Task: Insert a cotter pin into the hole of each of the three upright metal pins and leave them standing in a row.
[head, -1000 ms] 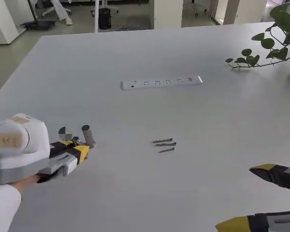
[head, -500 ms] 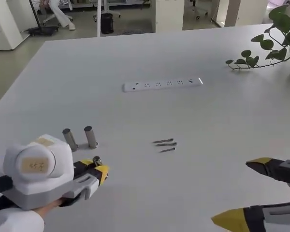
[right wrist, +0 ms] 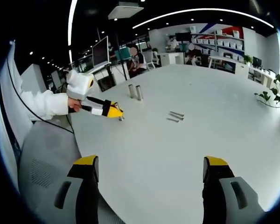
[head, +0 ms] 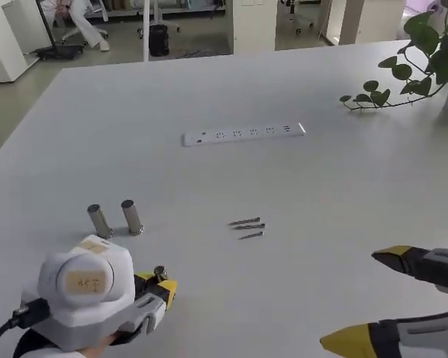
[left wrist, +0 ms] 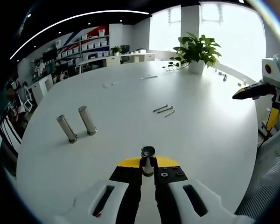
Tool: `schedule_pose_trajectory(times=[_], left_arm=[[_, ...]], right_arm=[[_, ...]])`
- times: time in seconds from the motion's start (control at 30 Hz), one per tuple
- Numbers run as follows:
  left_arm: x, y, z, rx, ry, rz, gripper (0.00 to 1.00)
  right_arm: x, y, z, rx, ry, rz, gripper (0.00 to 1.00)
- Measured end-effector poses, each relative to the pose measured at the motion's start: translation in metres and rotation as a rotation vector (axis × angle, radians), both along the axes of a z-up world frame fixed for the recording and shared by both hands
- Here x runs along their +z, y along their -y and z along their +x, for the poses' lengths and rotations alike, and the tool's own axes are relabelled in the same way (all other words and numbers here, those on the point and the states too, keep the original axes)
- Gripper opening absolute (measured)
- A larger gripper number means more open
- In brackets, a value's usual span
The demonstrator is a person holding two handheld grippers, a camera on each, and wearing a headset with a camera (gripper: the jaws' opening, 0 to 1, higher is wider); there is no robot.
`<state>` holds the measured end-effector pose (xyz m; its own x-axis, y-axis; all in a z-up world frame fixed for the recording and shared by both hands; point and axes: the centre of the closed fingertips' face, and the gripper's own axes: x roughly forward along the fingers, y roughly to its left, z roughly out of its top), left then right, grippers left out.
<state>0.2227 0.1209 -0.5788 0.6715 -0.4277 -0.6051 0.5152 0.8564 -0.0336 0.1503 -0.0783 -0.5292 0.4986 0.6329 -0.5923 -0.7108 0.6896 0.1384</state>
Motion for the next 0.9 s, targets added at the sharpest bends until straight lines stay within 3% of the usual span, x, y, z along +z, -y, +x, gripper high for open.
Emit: schedule_pose_trajectory(times=[0.27, 0.43, 0.67, 0.73, 0.9], left_arm=[[-0.001, 0.012, -0.002, -0.014, -0.003, -0.024, 0.07], [-0.004, 0.021, -0.007, -0.046, -0.003, -0.015, 0.07], [-0.01, 0.02, -0.008, -0.031, -0.011, 0.006, 0.07], [-0.009, 0.02, -0.007, -0.017, -0.009, -0.014, 0.07], [-0.008, 0.02, -0.008, -0.003, -0.003, -0.011, 0.07]], right_arm=[[0.001, 0.001, 0.0, 0.003, 0.0, -0.004, 0.91], [0.002, -0.002, -0.004, 0.02, -0.003, -0.004, 0.91], [0.001, -0.002, -0.003, 0.022, -0.005, -0.01, 0.91], [0.001, -0.002, -0.003, 0.017, -0.007, -0.007, 0.9], [0.001, -0.001, -0.002, 0.011, -0.004, -0.005, 0.9]])
